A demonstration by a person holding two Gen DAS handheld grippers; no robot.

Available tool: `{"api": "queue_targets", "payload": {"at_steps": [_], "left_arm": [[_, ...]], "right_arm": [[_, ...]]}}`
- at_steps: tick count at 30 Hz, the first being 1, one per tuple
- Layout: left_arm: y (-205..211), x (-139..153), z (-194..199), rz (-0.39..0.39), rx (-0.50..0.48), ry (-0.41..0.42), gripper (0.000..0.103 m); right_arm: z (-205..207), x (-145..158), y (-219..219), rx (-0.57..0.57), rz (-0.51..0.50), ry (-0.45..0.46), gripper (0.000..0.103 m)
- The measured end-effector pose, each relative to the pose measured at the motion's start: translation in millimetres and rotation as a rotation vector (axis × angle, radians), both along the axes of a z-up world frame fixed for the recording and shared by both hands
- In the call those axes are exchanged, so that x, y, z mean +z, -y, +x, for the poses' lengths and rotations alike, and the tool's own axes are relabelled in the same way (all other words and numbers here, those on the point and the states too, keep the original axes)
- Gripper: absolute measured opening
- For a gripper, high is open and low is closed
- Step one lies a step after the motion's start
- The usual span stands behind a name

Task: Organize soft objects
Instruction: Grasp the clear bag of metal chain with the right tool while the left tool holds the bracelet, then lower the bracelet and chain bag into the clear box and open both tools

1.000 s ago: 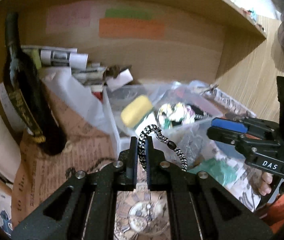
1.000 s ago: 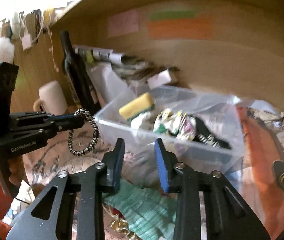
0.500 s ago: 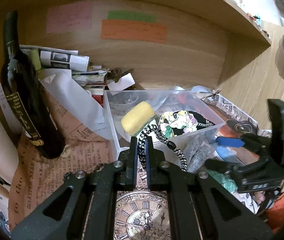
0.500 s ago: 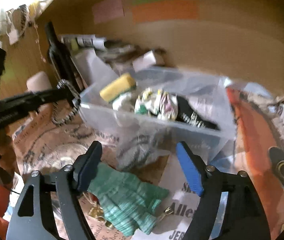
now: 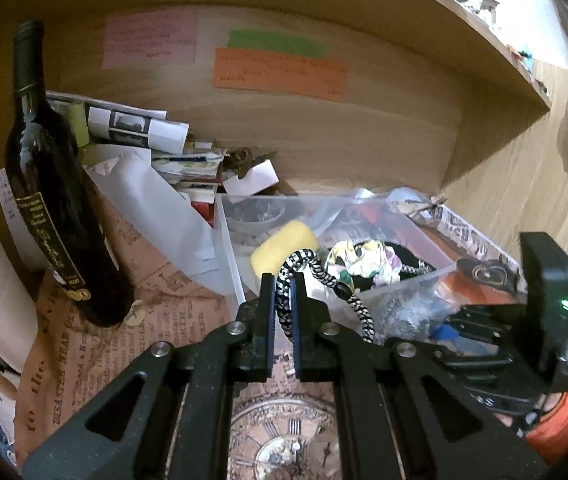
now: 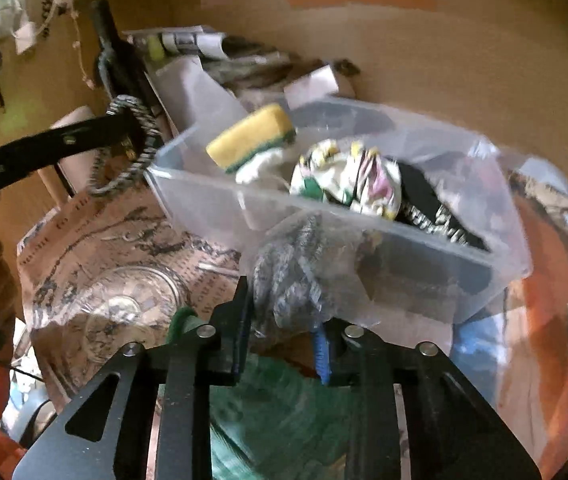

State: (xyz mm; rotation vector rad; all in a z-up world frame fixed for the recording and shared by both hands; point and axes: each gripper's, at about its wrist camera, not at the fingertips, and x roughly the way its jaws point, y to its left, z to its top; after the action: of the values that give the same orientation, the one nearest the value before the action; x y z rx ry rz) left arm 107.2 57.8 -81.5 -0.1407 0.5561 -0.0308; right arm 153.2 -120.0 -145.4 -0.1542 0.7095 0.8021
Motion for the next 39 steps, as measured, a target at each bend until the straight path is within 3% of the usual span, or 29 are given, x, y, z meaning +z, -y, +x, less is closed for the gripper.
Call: {"api": "queue_targets", "payload": {"at_steps": [14, 19, 23, 27, 31, 39], "left_arm": [[2.8, 4.8, 34.2, -0.047, 0.011, 0.016, 0.006], [9.2, 2.9, 46.3, -0.042, 0.002, 0.008, 0.006], [17.4, -1.6, 58.4, -0.024, 0.0, -0.003, 0.006], [21.2, -10.9, 72.7, -0.032, -0.011, -0.035, 0.006], [24.8, -24.0, 88.1, -0.048, -0.032, -0.087, 0.006], [32.8, -41.6, 98.5, -0.002, -0.034, -0.138, 0.006]], "right_arm": [[-18.4, 49.3, 32.2, -0.046, 0.119, 0.129, 0.017], [-12.1, 69.1, 48.3, -0.124, 0.168, 0.202, 0.017], [0.9, 77.8, 55.2, -0.219, 0.142, 0.274, 0.017], [19.0, 74.0, 52.4, -0.275, 0.064, 0.314, 0.017], [42.2, 57.8, 44.3, -0.286, 0.015, 0.275, 0.017], [61.6, 30.6, 32.0, -0.274, -0.057, 0.214, 0.018]]}}
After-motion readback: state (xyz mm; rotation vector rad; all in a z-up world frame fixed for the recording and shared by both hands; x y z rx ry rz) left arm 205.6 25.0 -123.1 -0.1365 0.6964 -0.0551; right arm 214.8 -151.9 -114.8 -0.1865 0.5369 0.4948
